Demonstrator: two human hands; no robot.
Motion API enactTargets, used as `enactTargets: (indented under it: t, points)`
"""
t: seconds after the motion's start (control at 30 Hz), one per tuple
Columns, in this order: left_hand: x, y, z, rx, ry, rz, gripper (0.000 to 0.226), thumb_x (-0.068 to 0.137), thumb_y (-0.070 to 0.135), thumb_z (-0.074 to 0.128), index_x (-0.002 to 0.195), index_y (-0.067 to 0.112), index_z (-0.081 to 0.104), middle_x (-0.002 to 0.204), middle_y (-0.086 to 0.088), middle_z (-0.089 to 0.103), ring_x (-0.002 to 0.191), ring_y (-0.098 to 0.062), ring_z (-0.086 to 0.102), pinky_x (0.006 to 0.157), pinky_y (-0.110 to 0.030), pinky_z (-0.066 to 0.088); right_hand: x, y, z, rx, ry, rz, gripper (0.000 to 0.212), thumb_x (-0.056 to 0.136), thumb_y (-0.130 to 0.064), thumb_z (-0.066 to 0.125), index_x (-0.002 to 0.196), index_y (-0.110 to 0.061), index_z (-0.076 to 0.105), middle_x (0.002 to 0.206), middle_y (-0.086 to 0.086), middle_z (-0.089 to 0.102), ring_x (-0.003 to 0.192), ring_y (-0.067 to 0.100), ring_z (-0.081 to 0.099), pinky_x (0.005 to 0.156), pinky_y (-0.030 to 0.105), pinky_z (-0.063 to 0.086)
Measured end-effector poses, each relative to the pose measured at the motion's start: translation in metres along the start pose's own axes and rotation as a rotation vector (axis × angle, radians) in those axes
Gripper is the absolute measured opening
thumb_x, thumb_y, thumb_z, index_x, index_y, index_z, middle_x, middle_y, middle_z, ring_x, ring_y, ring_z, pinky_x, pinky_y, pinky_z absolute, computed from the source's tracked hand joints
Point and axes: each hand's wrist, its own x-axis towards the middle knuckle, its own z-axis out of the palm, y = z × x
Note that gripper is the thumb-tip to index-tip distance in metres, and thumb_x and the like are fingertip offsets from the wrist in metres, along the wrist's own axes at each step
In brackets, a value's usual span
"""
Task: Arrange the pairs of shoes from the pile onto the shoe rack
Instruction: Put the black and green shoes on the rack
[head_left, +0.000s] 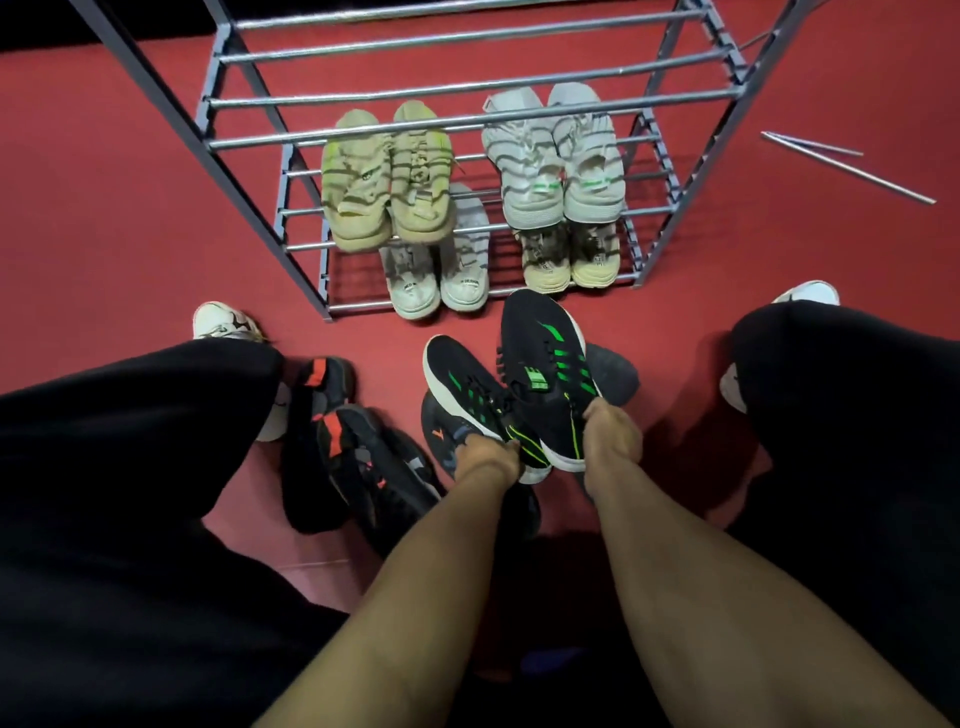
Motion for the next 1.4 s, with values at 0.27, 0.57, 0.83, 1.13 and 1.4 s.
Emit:
enactTargets:
  t: [0.27,0.57,0.83,1.13,1.4]
  points:
    - [0.017,0.005,0.014,-0.253,0.041,-0.095,0.077,0.08,0.035,0.073,0.134,0.006,0.027,0.137,-0.018,0.051,0.126,-0.034,0.051,0.107,-0.037,0.038,0.005,-0.001,0.0,0.038,0.107,0.097,0.021,0.081,-0.024,0.056,0.089,-0.009,0.067,0.076,0.005,0.063,0.076,0.027,0.058,0.077,0.036,0.051]
    - [0.041,0.014,-0.025,-0.213,-0.035,-0.092,0.047,0.07,0.027,0.058,0.107,-0.002,0.065,0.103,-0.021,0.071,0.091,-0.036,0.07,0.082,-0.041,0.058,-0.002,-0.018,0.002,0.183,-0.11,0.233,0.011,0.085,-0.018,0.056,0.074,-0.017,0.058,0.075,0.006,0.062,0.07,0.024,0.061,0.068,0.039,0.054]
    - [-0.017,0.031,-0.15,-0.29,-0.115,-0.008,0.01,0.085,0.009,0.05,0.076,0.012,0.053,0.066,-0.005,0.049,0.059,-0.019,0.045,0.054,-0.024,0.036,-0.043,-0.058,0.022,0.181,-0.344,0.21,0.016,0.089,-0.016,0.057,0.105,-0.015,0.059,0.086,0.005,0.064,0.075,0.02,0.061,0.059,0.033,0.049]
    - [-0.074,0.013,-0.217,-0.156,-0.139,0.168,0.011,0.086,0.001,0.051,0.081,0.009,0.055,0.064,-0.008,0.046,0.052,-0.019,0.043,0.045,-0.02,0.037,-0.133,-0.051,0.012,0.06,-0.388,0.137,0.021,0.095,-0.016,0.055,0.115,-0.012,0.06,0.122,0.016,0.064,0.11,0.034,0.063,0.057,0.033,0.049]
    - [-0.115,0.014,-0.255,-0.432,-0.171,0.347,0.029,0.085,0.002,0.045,0.086,0.015,0.071,0.082,-0.011,0.062,0.064,-0.018,0.046,0.056,-0.023,0.031,-0.155,-0.077,-0.027,0.074,-0.496,0.017,0.018,0.101,-0.017,0.048,0.107,-0.017,0.065,0.105,0.005,0.072,0.092,0.023,0.067,0.066,0.033,0.052]
